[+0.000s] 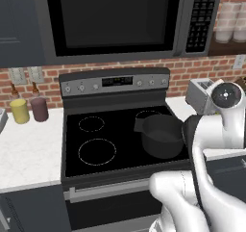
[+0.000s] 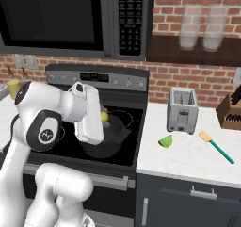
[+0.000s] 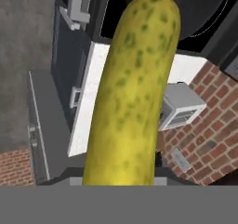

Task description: Put the lemon wedge and cucumber in the pot. Retrieve the spatula and lightly stir the vegetables in the pot.

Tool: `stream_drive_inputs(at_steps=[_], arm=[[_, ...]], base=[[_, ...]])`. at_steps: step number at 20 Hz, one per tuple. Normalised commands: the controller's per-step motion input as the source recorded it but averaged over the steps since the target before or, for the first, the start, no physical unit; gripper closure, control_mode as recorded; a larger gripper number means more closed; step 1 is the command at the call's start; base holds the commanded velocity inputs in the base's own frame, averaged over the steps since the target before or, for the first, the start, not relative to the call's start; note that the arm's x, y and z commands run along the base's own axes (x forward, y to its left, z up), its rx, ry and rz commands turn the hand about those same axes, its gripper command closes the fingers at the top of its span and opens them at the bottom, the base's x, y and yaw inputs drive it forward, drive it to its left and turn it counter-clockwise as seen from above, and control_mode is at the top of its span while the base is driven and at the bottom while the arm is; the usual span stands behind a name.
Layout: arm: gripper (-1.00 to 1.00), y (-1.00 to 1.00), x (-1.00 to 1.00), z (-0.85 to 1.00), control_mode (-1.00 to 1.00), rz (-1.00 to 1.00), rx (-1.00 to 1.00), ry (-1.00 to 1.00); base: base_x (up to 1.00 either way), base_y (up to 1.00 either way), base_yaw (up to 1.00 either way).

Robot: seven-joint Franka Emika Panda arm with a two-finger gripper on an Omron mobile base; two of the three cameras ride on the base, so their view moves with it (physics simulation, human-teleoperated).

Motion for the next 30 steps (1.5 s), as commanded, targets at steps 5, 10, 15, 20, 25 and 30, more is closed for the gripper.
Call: stream_drive_inputs(at_steps=[5,10,15,20,25,30], arm=[[1.00,0.41,0.47,0.00,-1.00,0.22,-0.24,0.30],[1.00,0.51,0.56,-0.19,-1.00,0.15,-0.22,0.29],[1.00,0.22,0.44,-0.35,-1.00,0.11,-0.20,0.14],[1.00,0.07,0.34,-0.60,-1.00,0.08,-0.10,0.01],[1.00,0.03,0.27,-0.57,-1.00,0.03,0.00,0.00],[1.00,0.09,0.39,-0.46,-1.00,0.00,0.00,0.00]], base=[[0.00,0.00,0.00],[0.00,0.00,0.00],[0.00,0.00,0.00],[0.00,0.00,0.00],[0.00,0.00,0.00],[0.00,0.00,0.00]])
